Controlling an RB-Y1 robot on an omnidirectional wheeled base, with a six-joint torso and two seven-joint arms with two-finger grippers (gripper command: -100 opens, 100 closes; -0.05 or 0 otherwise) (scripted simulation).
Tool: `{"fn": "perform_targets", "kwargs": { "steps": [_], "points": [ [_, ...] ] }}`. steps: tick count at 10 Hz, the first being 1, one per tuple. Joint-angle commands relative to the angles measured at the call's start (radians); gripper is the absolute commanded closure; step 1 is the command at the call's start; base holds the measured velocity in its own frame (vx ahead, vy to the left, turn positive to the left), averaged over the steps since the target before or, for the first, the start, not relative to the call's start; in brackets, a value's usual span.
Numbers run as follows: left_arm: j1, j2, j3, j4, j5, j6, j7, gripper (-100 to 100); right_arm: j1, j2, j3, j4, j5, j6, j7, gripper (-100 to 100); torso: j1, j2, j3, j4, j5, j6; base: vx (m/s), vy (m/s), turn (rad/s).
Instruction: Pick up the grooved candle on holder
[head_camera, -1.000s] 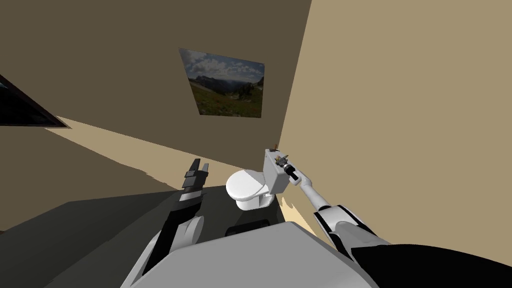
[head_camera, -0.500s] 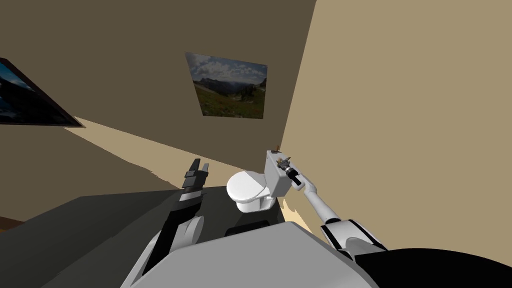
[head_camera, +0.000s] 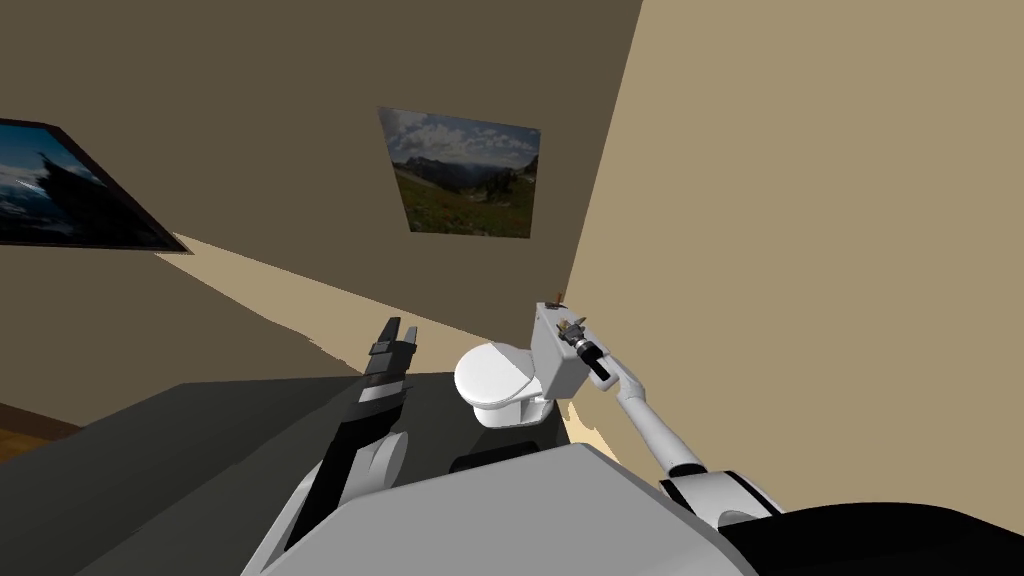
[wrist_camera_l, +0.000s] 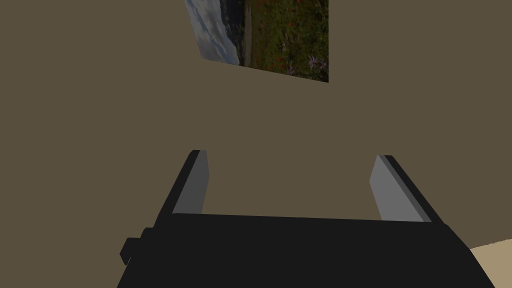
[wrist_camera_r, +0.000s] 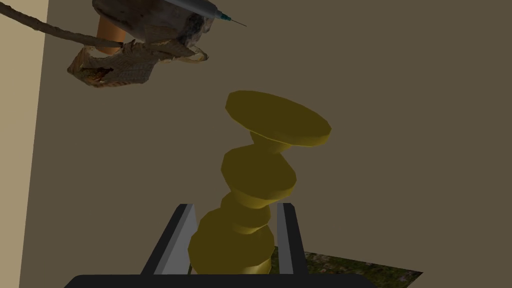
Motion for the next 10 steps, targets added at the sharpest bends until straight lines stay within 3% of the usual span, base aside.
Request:
{"fn": "perform_targets", "kwargs": {
  "steps": [1, 2, 3, 5, 6, 7, 8, 9, 10],
  "points": [
    [0.000, 0.000, 0.000, 0.000, 0.000, 0.000, 0.000, 0, 0.050, 0.010, -0.017, -0.050, 0.013, 0.003, -0.007, 100, 0.000, 0.000, 0.000, 0.000, 0.000, 0.000, 0.042, -0.016, 0.061],
    [0.000, 0.000, 0.000, 0.000, 0.000, 0.000, 0.000, 0, 0.062, 0.010, -0.017, -0.062, 0.013, 0.003, -0.007, 100, 0.000, 0.000, 0.000, 0.000, 0.000, 0.000, 0.020, -0.007, -0.011],
    [0.000, 0.000, 0.000, 0.000, 0.000, 0.000, 0.000, 0, 0.093, 0.020, -0.048, -0.092, 0.039, 0.018, -0.030, 100, 0.000, 0.001, 0.000, -0.001, -0.001, 0.001, 0.039, -0.014, 0.099],
    [0.000, 0.000, 0.000, 0.000, 0.000, 0.000, 0.000, 0, 0.137, 0.020, -0.048, -0.145, 0.039, 0.018, -0.030, 100, -0.002, 0.000, -0.001, -0.001, -0.001, 0.001, 0.029, -0.014, 0.030],
    [0.000, 0.000, 0.000, 0.000, 0.000, 0.000, 0.000, 0, 0.176, 0.029, -0.078, -0.180, 0.066, 0.032, -0.053, 100, -0.001, 0.001, 0.000, -0.001, -0.001, 0.001, 0.036, -0.017, 0.082],
    [0.000, 0.000, 0.000, 0.000, 0.000, 0.000, 0.000, 0, 0.207, 0.029, -0.078, -0.214, 0.066, 0.032, -0.053, 100, -0.002, 0.000, 0.000, -0.001, -0.001, 0.001, 0.038, -0.018, 0.073],
    [0.000, 0.000, 0.000, 0.000, 0.000, 0.000, 0.000, 0, 0.213, 0.029, -0.078, -0.227, 0.066, 0.032, -0.053, 100, -0.002, 0.000, 0.000, -0.001, -0.001, 0.001, 0.015, -0.008, -0.003],
    [0.000, 0.000, 0.000, 0.000, 0.000, 0.000, 0.000, 0, 0.252, 0.038, -0.108, -0.265, 0.093, 0.047, -0.076, 100, -0.001, 0.001, 0.000, -0.001, -0.001, 0.001, 0.038, -0.017, 0.091],
    [0.000, 0.000, 0.000, 0.000, 0.000, 0.000, 0.000, 0, 0.283, 0.038, -0.108, -0.299, 0.093, 0.047, -0.076, 100, -0.002, 0.000, 0.000, 0.000, -0.001, 0.001, 0.039, -0.017, 0.069]
  ]
}}
